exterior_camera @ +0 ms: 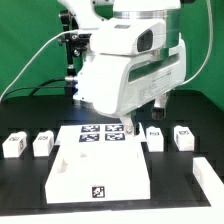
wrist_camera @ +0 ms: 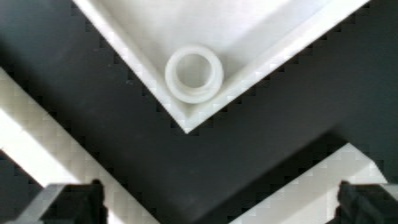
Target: Assemble one leg
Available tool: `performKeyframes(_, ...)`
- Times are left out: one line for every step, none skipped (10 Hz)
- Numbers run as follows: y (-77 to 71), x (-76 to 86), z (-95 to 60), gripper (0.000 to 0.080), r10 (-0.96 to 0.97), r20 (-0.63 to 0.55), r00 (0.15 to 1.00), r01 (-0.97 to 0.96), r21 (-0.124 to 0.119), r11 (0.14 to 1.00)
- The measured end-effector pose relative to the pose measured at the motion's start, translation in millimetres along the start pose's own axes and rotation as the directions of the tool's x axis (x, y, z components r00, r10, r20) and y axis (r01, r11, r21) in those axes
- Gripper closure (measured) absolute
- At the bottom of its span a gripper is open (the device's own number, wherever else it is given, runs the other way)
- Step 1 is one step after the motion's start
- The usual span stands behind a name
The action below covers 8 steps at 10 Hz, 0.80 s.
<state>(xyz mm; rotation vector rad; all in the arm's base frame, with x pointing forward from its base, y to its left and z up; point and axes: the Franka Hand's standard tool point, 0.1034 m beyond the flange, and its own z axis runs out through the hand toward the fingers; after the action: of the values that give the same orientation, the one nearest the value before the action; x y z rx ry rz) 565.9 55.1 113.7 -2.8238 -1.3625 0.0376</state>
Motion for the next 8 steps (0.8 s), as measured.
performKeyframes(0.0,0.0,0.0,0.015,0.0,0.0,1.0,0.0,0.0,1.0)
performKeyframes(0.0,0.0,0.0,0.015,0.0,0.0,1.0,0.0,0.0,1.0)
performKeyframes(0.0,-0.1,0.0,0.015,-0.016,0.0,1.0,0.016,0.0,1.0)
performKeyframes(-5.3,-0.3,0.9,0.015,-0.051,-0.007,0.999,0.051,-0.01,0.999)
performKeyframes(-24.0,-9.0,5.9,0.015,-0.136,-0.007,0.991,0.136,-0.019,0.991)
performKeyframes(-35.7,-25.3,12.7,0.015,-0.293,0.0,0.956,0.293,-0.015,0.956)
performKeyframes(-41.8,-40.3,18.2,0.015,-0.405,0.001,0.914,0.405,-0.017,0.914)
performKeyframes(-43.0,-51.6,21.0,0.015,-0.501,-0.002,0.866,0.501,-0.029,0.865)
